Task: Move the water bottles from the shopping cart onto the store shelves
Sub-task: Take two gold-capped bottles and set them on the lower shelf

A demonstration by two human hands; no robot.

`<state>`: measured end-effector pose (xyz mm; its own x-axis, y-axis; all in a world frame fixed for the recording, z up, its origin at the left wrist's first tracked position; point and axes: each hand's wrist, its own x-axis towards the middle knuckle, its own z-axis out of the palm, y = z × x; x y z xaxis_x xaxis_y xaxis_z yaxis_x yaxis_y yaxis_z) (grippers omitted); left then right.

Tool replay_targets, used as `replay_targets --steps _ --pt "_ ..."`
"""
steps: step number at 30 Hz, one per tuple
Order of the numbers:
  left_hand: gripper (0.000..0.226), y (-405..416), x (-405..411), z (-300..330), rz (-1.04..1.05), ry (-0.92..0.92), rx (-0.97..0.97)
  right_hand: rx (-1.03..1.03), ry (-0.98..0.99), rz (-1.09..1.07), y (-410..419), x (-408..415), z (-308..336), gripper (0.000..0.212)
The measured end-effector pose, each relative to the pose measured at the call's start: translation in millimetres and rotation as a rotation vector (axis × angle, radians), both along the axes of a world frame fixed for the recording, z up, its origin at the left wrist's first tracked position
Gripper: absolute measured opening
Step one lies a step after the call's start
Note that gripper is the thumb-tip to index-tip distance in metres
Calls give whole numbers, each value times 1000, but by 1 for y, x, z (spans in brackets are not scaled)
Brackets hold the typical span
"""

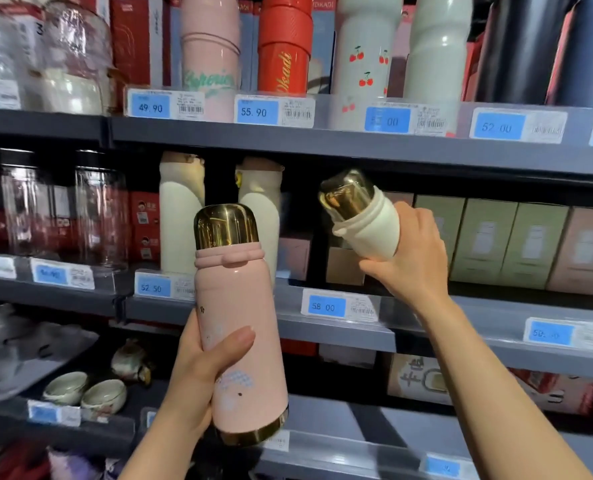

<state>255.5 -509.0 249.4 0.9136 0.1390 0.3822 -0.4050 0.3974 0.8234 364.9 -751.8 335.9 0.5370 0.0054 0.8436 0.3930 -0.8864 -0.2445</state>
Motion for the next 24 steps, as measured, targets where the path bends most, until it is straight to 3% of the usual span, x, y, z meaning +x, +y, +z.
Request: replay_targets --steps 6,11,19,24 --pt "98 -5 12 -3 -8 -11 -13 -135 103 -197 2 16 5 83" --pt "65 -6 19 -8 -8 -29 -51 115 130 -162 25 17 10 87" --pt "51 0 18 -9 77 -54 -45 633 231 2 64 14 8 95" --pt "52 2 11 -8 100 -42 -31 590 225 46 75 13 1 109"
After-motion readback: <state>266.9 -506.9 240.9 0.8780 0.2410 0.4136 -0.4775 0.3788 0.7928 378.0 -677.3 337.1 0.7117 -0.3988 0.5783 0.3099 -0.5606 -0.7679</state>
